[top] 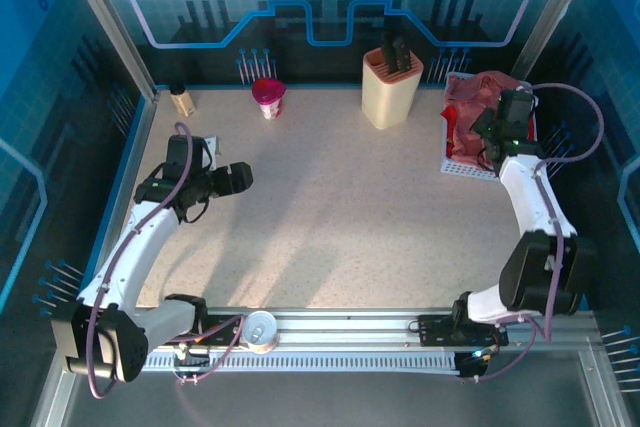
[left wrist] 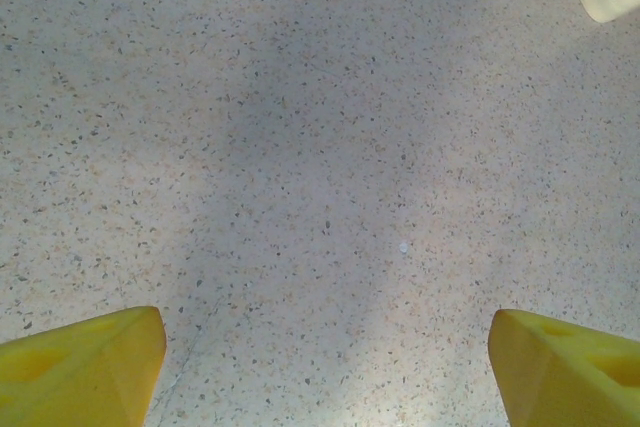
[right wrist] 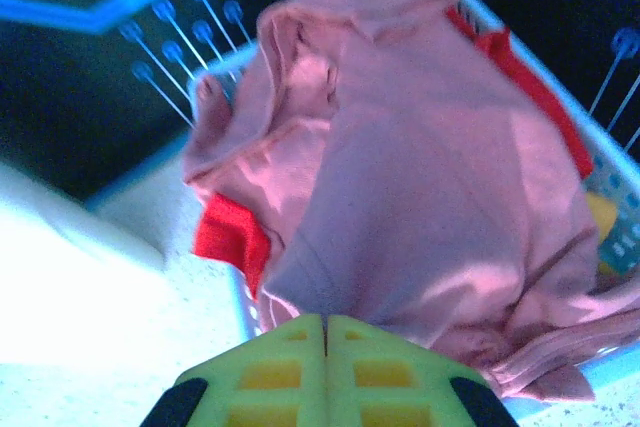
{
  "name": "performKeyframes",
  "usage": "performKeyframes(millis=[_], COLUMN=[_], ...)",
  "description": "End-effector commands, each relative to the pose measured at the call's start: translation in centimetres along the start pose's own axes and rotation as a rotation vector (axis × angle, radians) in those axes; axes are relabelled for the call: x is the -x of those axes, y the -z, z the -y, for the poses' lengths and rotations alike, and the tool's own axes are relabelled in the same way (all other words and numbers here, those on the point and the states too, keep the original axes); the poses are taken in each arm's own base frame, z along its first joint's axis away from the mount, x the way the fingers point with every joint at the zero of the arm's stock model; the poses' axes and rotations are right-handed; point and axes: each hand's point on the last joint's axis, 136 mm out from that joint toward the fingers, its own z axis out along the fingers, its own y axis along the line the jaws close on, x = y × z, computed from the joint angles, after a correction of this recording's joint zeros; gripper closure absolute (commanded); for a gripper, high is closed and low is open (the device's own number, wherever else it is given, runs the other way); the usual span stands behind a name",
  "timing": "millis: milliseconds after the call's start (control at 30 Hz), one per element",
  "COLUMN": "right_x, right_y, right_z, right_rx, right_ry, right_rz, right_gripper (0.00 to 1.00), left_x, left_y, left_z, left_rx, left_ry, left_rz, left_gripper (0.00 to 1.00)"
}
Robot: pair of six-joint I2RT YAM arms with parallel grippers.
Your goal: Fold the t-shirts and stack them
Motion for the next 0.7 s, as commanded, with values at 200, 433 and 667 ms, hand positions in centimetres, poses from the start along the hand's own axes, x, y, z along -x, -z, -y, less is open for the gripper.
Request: performKeyframes(millis=[200,433,667], right_x=[4.4,6.3,7.4], right_y=[7.8,14.5,20.9], right_z=[-1.6,-4.5,-8.8], right_rx=[0.035,0.109,0.267], right_ry=[0.032,0.13,0.22], right_rz=[0.242,0.402,0.496], right_gripper=[1.0,1.0,1.0], left_x=[-0.1,-0.2,0.0], left_y=[0.2,0.3,0.3], left_z=[0.8,0.8,1.5], left_rx=[-0.043,-0.048,-0.082], left_ry=[0.002,0.005,0.01], left_rz=[0.013,0.012,0.012], left_gripper=[0.14,0.14,0.14])
